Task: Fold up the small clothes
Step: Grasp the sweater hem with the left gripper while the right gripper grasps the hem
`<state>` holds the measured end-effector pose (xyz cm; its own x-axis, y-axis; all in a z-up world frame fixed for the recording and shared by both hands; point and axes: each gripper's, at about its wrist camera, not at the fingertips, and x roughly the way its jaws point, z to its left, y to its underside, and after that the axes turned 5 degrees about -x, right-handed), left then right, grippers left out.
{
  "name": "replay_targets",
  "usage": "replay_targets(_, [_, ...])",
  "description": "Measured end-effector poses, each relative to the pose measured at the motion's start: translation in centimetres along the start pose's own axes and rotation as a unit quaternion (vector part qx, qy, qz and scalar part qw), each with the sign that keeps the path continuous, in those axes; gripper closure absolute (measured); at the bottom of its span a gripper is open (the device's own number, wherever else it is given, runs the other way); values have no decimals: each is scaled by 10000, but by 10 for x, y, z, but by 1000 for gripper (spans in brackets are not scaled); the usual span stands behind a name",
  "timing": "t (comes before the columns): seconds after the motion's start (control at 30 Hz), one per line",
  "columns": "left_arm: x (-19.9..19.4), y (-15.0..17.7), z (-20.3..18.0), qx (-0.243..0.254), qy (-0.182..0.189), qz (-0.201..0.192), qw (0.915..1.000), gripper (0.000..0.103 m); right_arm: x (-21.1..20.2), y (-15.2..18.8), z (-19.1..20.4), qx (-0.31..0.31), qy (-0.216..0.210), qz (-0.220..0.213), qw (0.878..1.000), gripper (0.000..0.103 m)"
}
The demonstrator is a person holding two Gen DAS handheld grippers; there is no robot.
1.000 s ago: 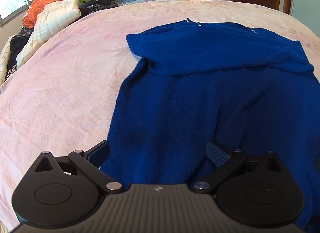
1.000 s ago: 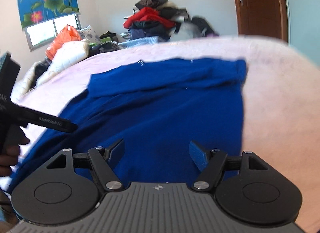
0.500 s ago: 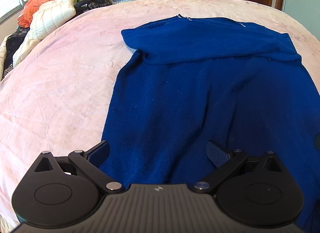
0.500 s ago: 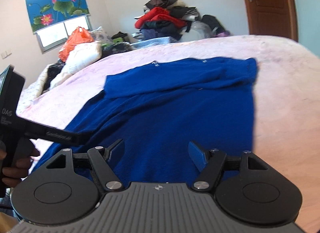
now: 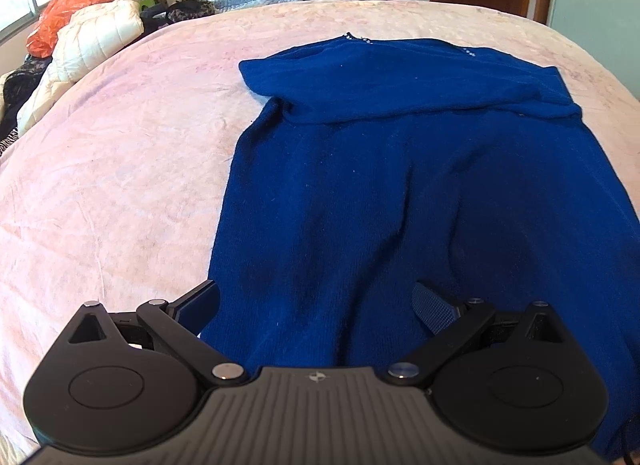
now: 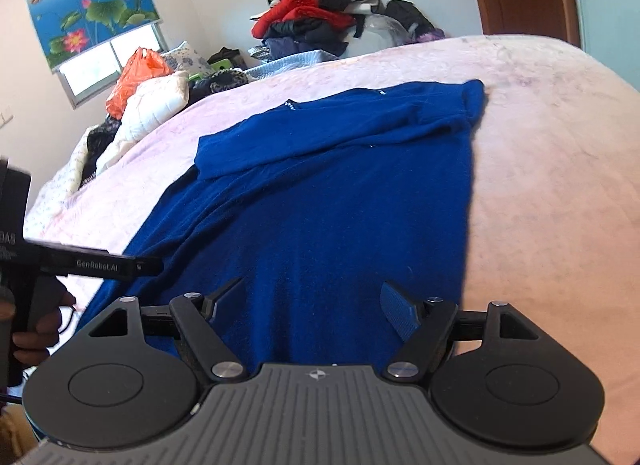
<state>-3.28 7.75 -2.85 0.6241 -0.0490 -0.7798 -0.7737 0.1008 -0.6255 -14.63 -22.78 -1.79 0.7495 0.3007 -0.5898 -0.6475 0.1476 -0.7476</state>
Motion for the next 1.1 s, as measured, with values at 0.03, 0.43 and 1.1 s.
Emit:
replay_targets(0.03, [-3,3,3,-4,41,-12,10000,0,-4,0,-4,127,-59,15,9999,23])
replay_targets(0.43, [-14,30,74,-613,506,171,9967,0,-29,27,-34,649,-297,422,9966,15])
replay_targets(1.1, [-20,50,87,-520,2296,644,9698,8,-32,42,-19,224,-1287,954,9868,20])
